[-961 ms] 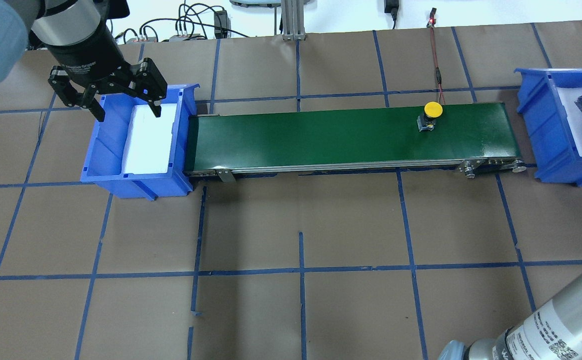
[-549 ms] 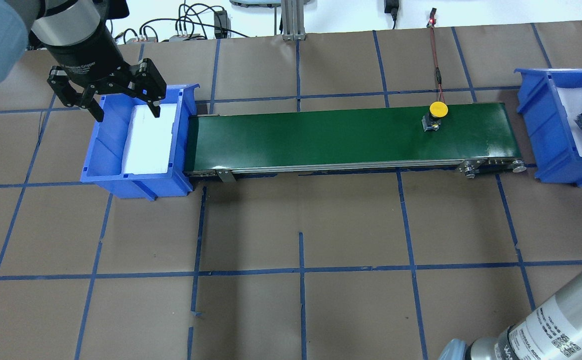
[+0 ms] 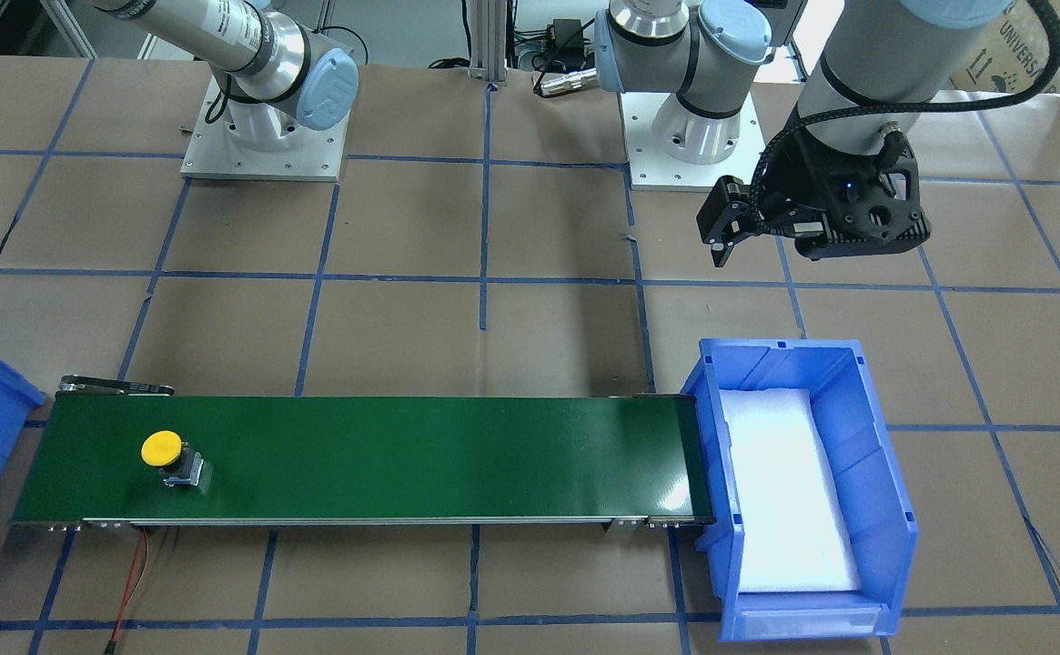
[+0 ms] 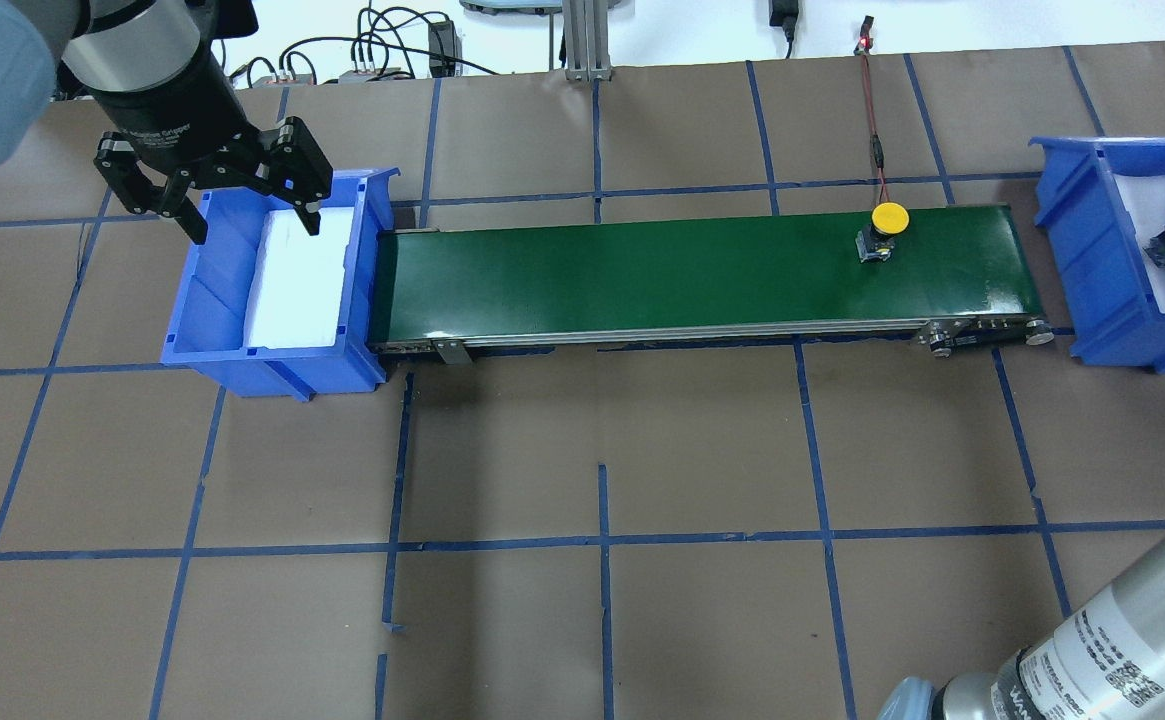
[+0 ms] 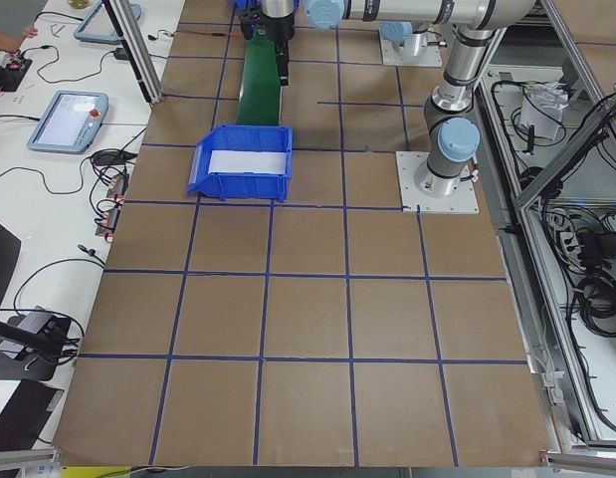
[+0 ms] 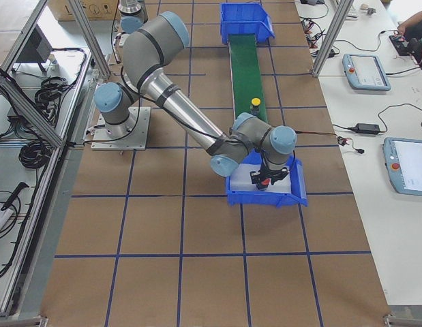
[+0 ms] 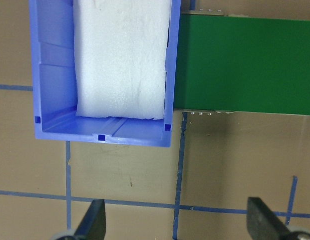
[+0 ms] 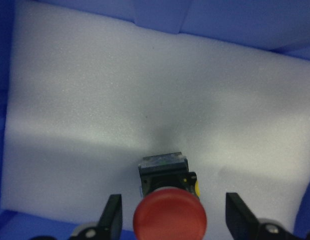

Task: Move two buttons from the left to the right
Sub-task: 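Carry the red button into the far blue bin and release it, then return the right gripper to the conveyor end and grasp the yellow button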

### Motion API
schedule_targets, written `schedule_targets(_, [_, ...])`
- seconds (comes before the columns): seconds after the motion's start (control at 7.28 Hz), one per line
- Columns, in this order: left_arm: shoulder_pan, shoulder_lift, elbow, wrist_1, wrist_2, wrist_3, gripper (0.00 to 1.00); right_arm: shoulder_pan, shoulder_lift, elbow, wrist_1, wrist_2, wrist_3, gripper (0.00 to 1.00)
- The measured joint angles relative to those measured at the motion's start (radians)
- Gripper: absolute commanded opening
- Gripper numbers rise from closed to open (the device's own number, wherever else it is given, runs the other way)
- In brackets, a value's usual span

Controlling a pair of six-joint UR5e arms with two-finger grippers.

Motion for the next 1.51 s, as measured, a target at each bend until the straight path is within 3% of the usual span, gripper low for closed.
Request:
schedule_targets(0.41, [0.0,0.0,0.001,0.0,-0.001,0.0,1.0,0.049,-0.103,-0.006,0.098,0.007,-0.012,1.0])
schedule_targets(0.69, [0.0,0.001,0.0,-0.002,0.0,0.0,1.0,0.163,-0.161,0.009,0.151,0.006,0.073,1.0])
schedule_targets(0.96, [0.0,0.003,-0.001,-0.001,0.001,0.0,1.0,0.257,-0.185,0.068,0.144,0.006,0.23,1.0])
schedule_targets(1.51, [0.014,0.005,-0.004,-0.003,0.001,0.0,1.0,0.302,-0.221,0.206,0.094,0.042,0.48,1.0])
